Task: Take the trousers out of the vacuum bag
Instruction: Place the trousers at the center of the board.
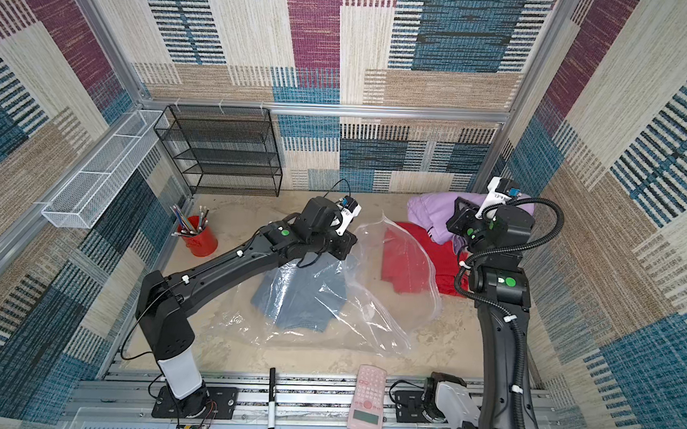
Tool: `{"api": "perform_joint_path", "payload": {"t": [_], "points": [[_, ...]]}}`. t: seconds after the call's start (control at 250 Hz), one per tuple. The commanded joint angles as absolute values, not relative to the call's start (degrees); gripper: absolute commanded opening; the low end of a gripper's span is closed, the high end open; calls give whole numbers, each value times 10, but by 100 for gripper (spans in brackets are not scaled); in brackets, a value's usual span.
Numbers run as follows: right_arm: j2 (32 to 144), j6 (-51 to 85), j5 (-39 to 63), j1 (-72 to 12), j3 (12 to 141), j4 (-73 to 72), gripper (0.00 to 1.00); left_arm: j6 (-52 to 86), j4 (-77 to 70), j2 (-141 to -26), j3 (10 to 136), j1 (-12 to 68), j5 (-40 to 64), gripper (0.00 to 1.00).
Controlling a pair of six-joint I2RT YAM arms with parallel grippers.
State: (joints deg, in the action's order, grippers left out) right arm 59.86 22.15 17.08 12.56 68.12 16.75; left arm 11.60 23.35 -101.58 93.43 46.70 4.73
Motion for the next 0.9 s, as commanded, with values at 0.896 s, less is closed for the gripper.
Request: {"api": "perform_joint_path", "payload": {"t": [0.896], "points": [[914, 281, 249, 147, 696, -121, 0, 150, 101, -847, 749, 454, 97, 0]]}}
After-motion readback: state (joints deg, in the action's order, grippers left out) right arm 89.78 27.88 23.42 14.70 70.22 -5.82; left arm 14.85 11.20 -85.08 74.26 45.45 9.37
